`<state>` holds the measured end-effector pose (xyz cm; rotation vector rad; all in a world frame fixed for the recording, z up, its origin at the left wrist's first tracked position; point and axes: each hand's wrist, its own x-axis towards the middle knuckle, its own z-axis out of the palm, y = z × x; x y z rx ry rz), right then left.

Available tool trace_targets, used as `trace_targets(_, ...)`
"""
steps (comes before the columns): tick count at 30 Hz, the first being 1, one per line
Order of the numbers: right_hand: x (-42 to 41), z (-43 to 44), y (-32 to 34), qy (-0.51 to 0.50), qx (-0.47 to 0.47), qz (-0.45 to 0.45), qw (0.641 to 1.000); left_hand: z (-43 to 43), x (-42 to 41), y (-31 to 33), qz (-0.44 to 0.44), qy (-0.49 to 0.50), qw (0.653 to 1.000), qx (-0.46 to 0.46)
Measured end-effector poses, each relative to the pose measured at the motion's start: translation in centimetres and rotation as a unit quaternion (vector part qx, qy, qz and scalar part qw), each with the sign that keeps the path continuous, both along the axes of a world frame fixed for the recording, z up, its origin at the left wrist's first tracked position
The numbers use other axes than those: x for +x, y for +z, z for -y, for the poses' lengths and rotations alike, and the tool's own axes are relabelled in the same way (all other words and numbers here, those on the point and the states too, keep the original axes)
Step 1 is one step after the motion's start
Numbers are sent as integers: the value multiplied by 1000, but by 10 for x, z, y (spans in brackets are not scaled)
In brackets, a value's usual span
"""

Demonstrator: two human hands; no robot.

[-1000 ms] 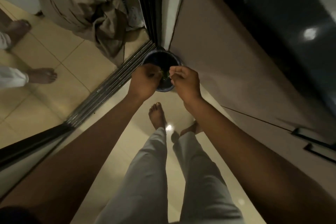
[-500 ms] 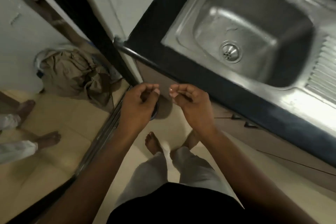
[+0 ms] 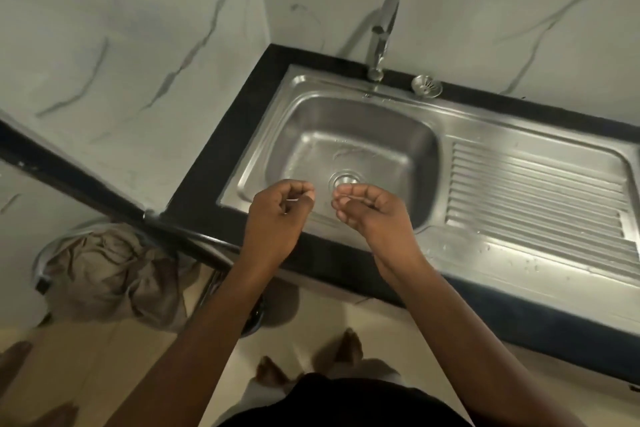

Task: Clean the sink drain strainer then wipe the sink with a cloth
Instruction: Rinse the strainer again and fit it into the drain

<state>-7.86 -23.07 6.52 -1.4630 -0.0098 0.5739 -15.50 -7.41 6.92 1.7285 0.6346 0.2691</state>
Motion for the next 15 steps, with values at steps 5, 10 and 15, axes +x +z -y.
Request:
trace_targets(5,49,19,4,-35,-24,18,999,23,57,7,-4,-18,1000,6)
trace_targets(10,83,24,-7,-80,-28,1,996,28,102,3,-18,-34,999,14)
trace_targets(15,105,15,-21,-112,-17,-19,993,10,145,-7,-23,-66,997,25)
